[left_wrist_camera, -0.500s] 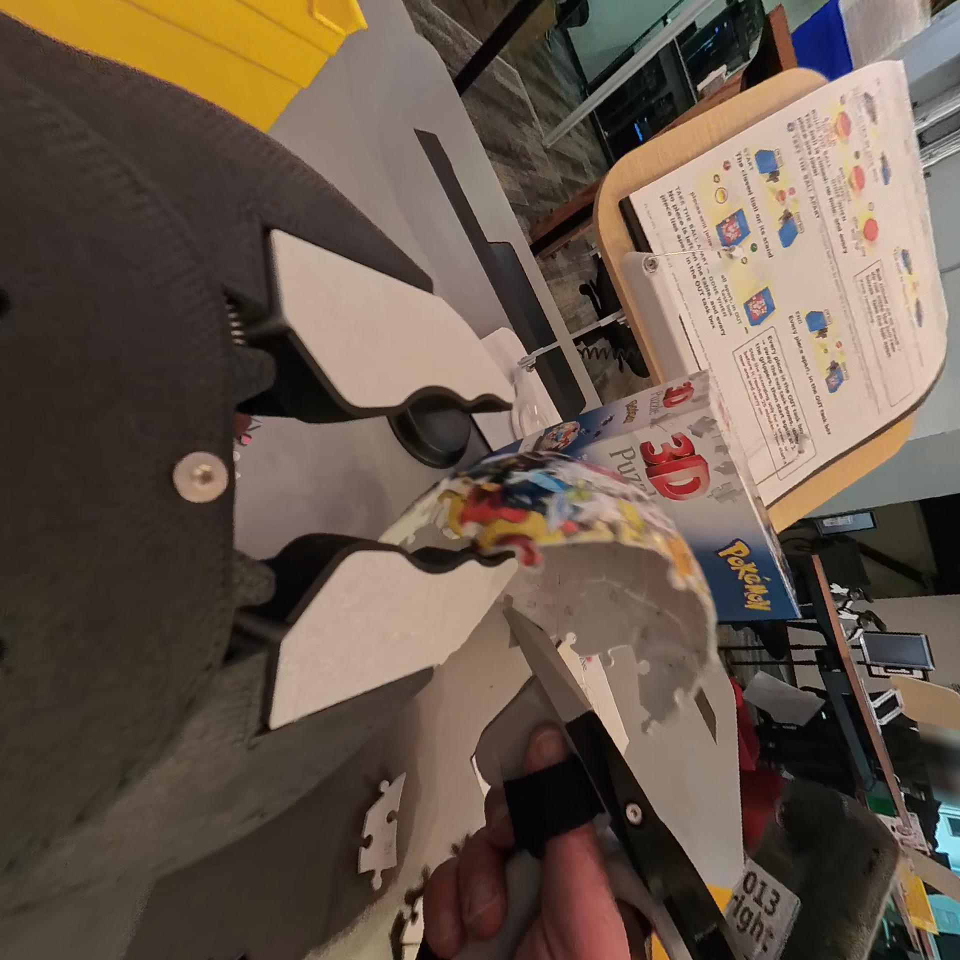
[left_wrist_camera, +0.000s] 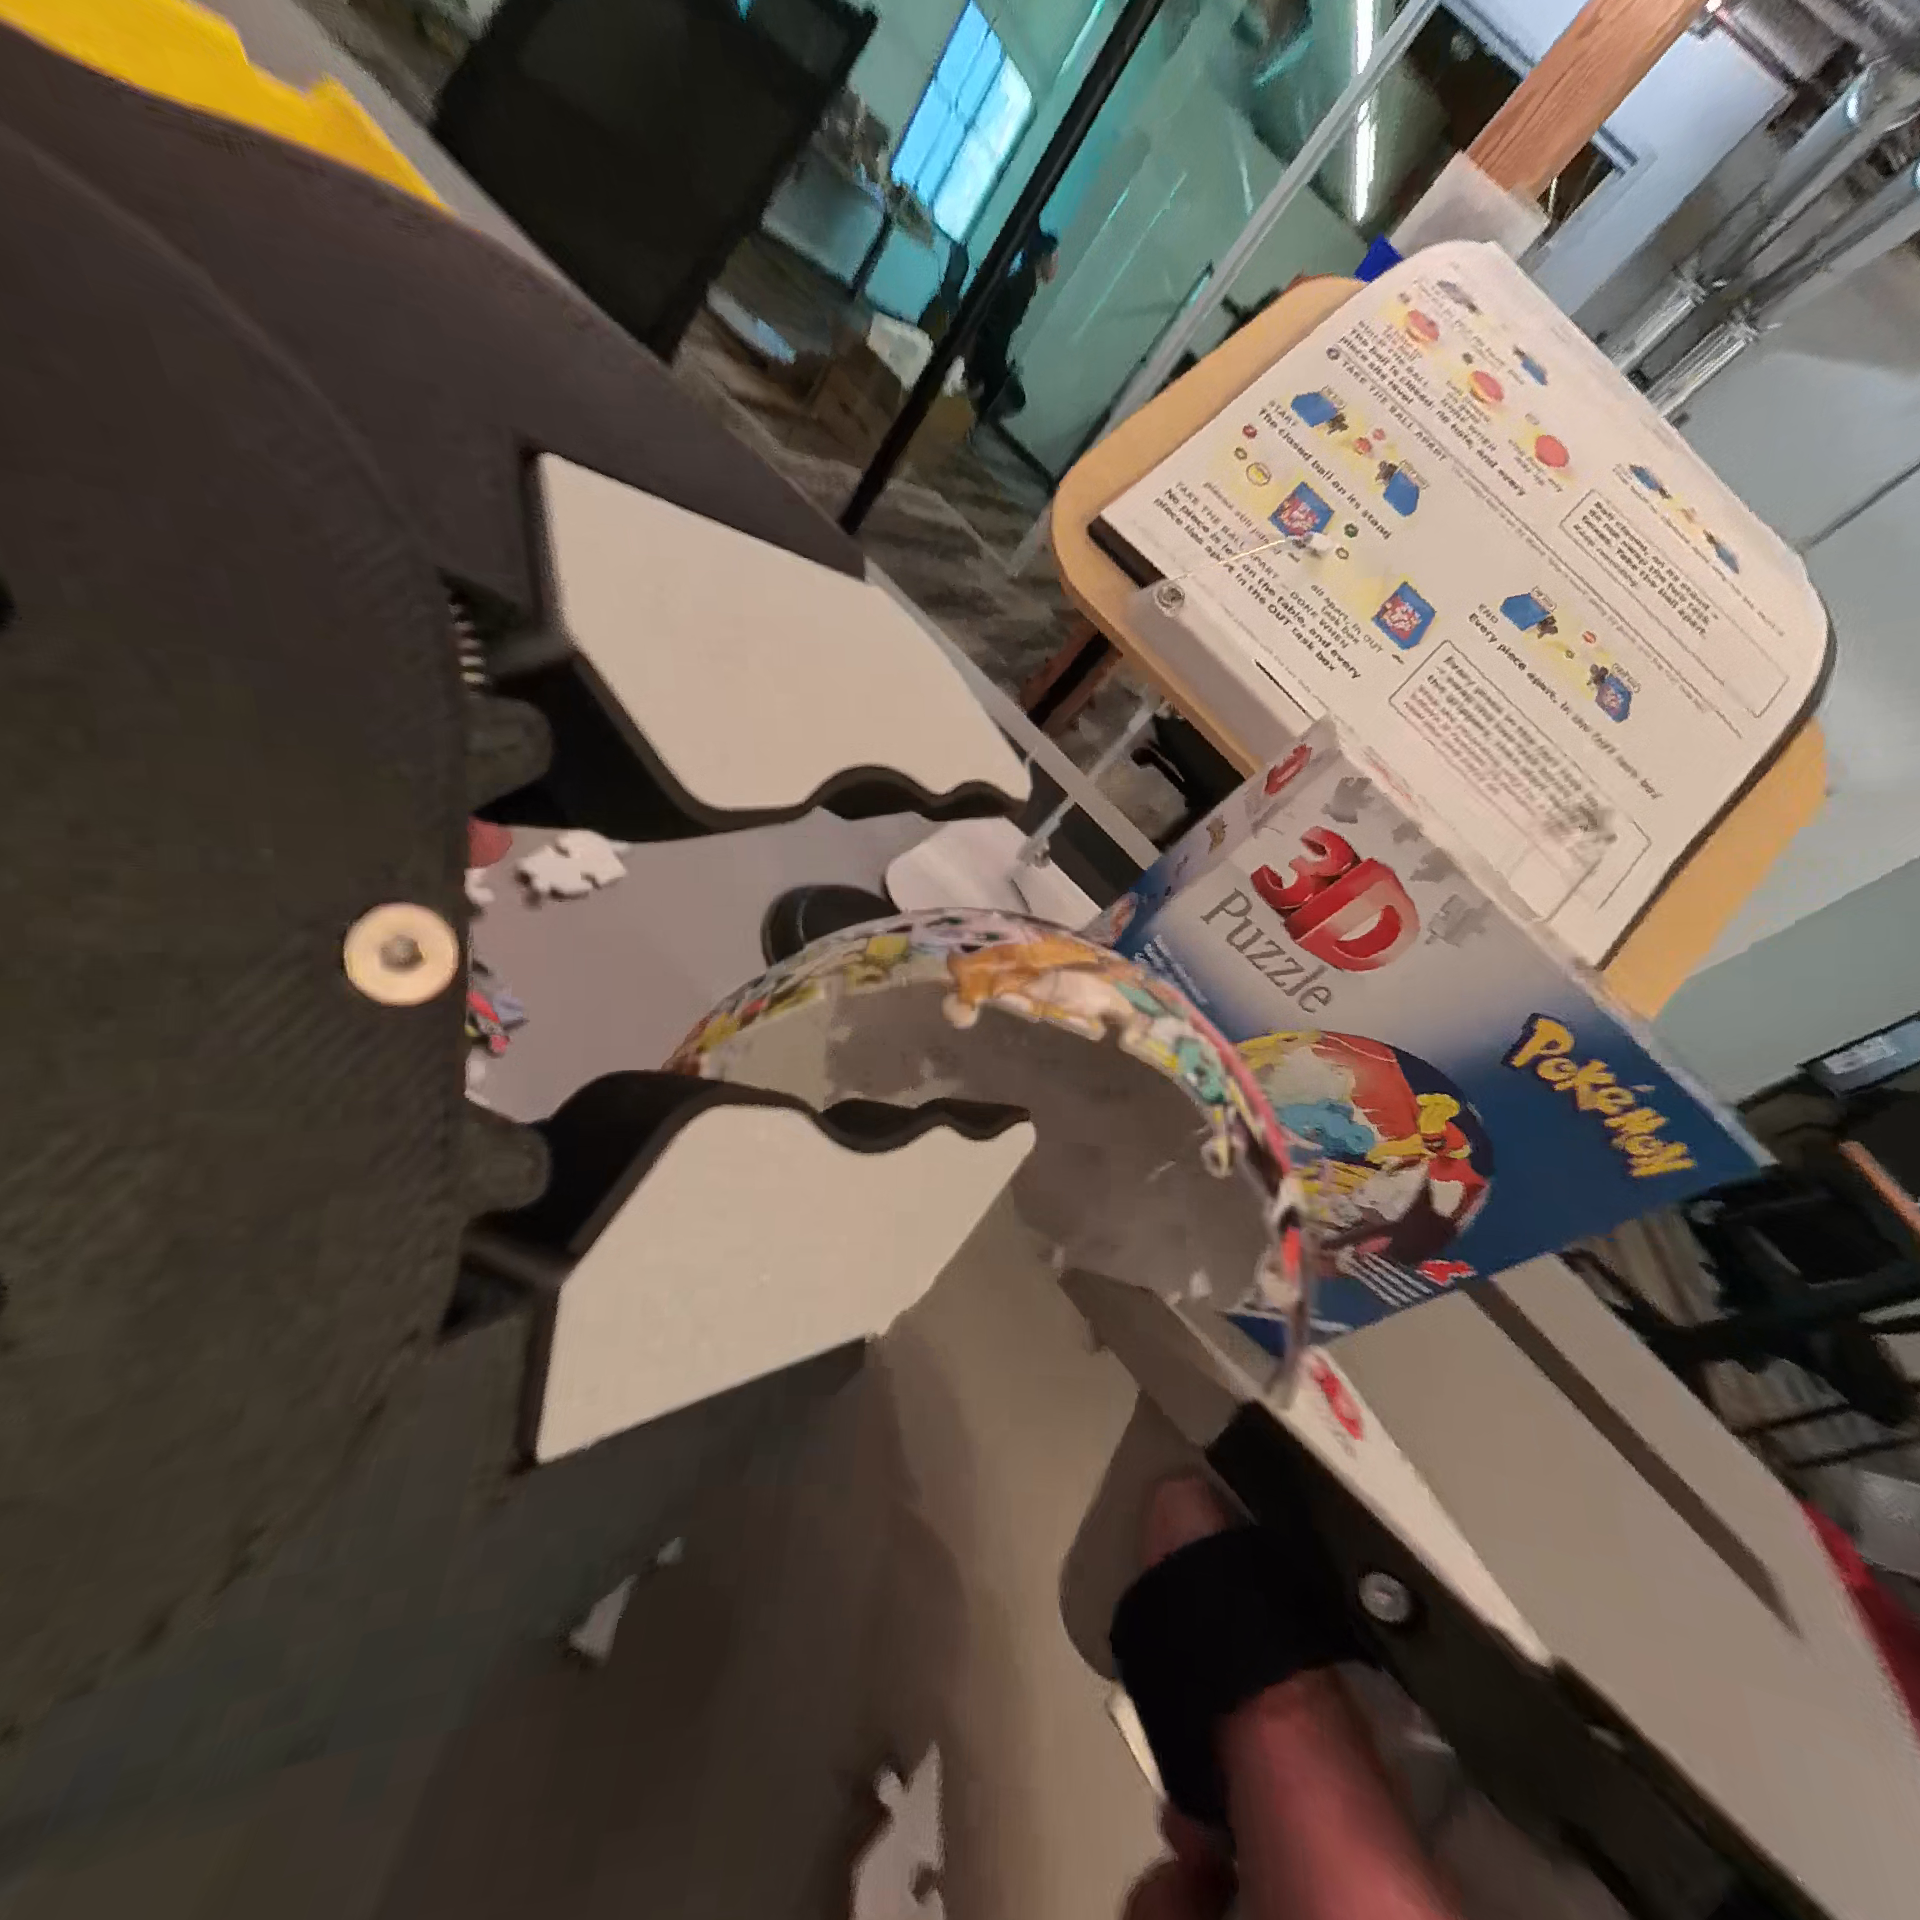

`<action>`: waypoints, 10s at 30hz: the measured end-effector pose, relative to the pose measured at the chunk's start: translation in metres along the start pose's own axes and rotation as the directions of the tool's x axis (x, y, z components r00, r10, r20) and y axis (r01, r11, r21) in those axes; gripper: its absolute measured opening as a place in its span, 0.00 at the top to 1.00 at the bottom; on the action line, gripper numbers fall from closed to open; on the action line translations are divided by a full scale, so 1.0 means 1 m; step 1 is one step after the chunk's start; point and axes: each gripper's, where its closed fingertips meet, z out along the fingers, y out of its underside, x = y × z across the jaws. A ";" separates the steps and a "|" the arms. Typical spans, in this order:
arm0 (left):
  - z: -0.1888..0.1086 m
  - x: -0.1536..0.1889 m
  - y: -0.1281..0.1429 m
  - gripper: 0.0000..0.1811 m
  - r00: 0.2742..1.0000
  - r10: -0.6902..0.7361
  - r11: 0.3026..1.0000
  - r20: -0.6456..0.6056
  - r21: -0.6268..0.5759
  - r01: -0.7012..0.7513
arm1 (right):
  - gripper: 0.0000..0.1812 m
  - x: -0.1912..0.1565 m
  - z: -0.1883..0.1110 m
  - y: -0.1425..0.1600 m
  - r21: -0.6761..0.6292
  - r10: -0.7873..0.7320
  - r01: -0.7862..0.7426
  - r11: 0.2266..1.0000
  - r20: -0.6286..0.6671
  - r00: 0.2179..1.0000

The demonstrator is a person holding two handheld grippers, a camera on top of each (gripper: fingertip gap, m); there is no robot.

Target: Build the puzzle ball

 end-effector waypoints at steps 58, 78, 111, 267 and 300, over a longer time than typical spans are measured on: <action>0.011 -0.048 0.061 0.99 0.777 -0.627 0.778 -0.057 -0.094 0.621 | 0.84 -0.035 -0.014 0.034 -0.215 -0.293 0.317 0.924 0.139 0.946; 0.020 -0.002 0.062 0.99 0.773 -0.630 0.776 -0.079 -0.116 0.620 | 0.89 -0.040 -0.020 0.090 -0.426 -0.401 0.490 0.760 0.286 0.870; 0.025 0.016 0.063 0.99 0.744 -0.656 0.755 -0.129 -0.136 0.642 | 0.94 -0.064 -0.032 0.104 -0.398 -0.454 0.625 0.671 0.446 0.772; 0.013 -0.003 0.003 0.98 0.771 -0.573 0.784 -0.277 0.091 0.615 | 0.93 -0.042 -0.019 0.024 -0.150 0.178 -0.135 0.979 0.326 0.928; 0.011 0.024 0.019 0.83 0.896 -0.241 0.964 -0.372 0.018 0.266 | 1.00 -0.015 -0.024 0.014 -0.086 0.079 -0.066 0.994 0.156 0.985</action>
